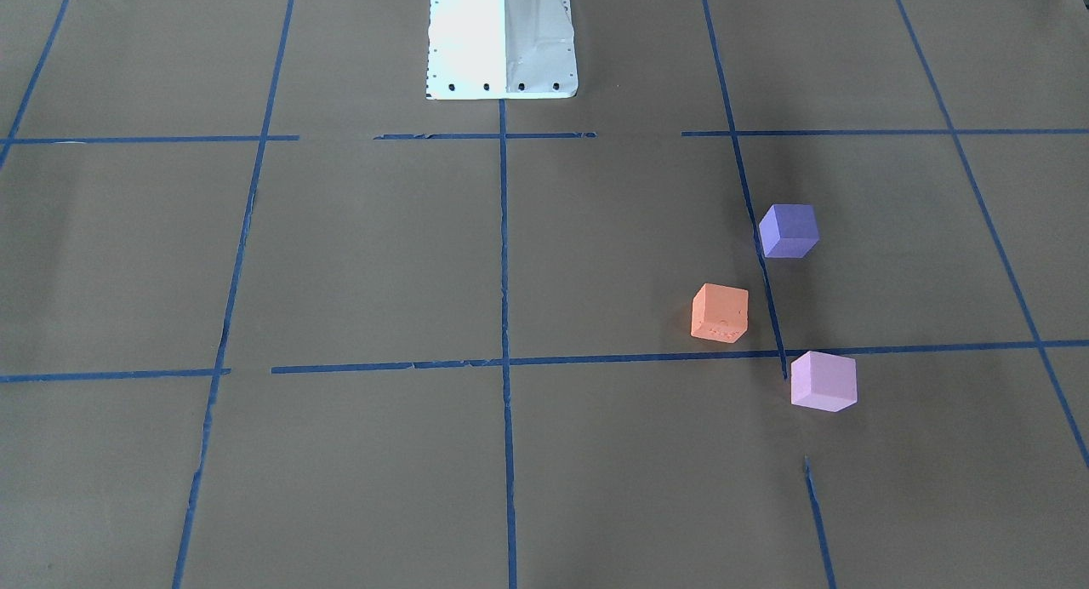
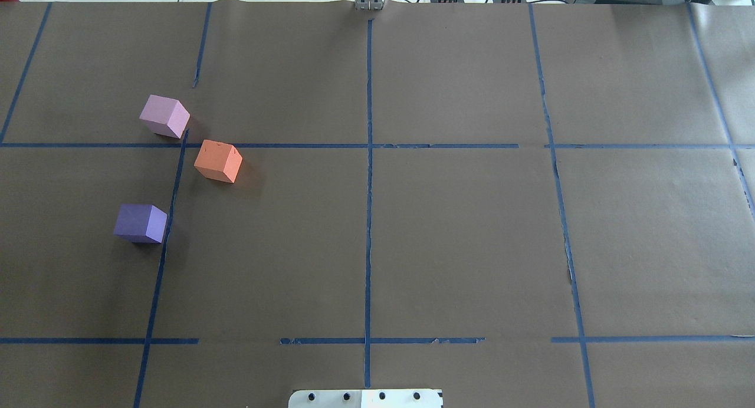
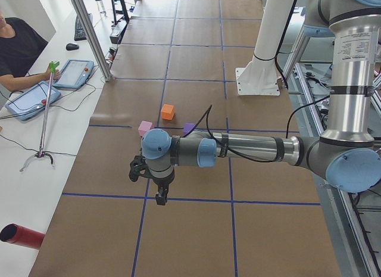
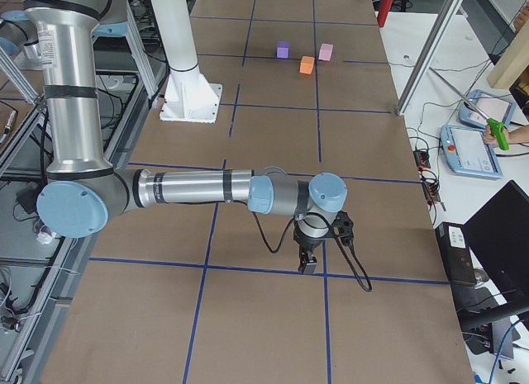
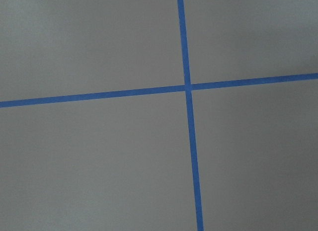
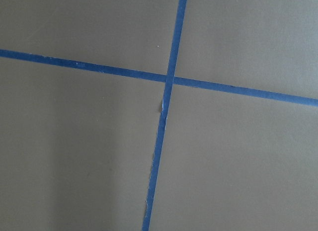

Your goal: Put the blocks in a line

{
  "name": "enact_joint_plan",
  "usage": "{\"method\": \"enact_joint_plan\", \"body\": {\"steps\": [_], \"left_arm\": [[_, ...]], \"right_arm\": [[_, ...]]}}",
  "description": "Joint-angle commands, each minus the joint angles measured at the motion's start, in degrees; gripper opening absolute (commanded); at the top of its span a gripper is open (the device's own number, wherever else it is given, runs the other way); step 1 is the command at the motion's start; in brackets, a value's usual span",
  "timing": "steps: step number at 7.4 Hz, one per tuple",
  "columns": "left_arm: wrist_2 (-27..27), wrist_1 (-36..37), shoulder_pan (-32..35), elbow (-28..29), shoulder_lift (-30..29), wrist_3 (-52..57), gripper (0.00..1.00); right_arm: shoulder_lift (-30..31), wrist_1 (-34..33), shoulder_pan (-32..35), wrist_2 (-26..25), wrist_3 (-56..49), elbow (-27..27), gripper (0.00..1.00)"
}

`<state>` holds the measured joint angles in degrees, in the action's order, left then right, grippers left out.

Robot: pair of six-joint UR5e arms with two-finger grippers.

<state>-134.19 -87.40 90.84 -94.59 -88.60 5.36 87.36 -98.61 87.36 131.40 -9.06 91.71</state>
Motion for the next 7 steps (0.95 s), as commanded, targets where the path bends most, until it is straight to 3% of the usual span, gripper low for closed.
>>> {"method": "enact_joint_plan", "body": {"steps": [1, 4, 5, 7], "left_arm": [[0.0, -0.1, 0.0, 0.0, 0.0, 0.0, 1.00], [-0.9, 0.3, 0.0, -1.5, -0.4, -0.4, 1.00], [-3.9, 1.9, -0.2, -4.4, -0.6, -0.9, 1.00], [-4.0, 8.7, -3.5, -12.9, -3.6, -7.6, 1.00]], "right_arm": [[0.0, 0.0, 0.0, 0.0, 0.0, 0.0, 1.00], [0.0, 0.0, 0.0, 0.0, 0.0, 0.0, 1.00], [0.0, 0.0, 0.0, 0.0, 0.0, 0.0, 1.00], [0.0, 0.0, 0.0, 0.0, -0.1, 0.1, 1.00]]}}
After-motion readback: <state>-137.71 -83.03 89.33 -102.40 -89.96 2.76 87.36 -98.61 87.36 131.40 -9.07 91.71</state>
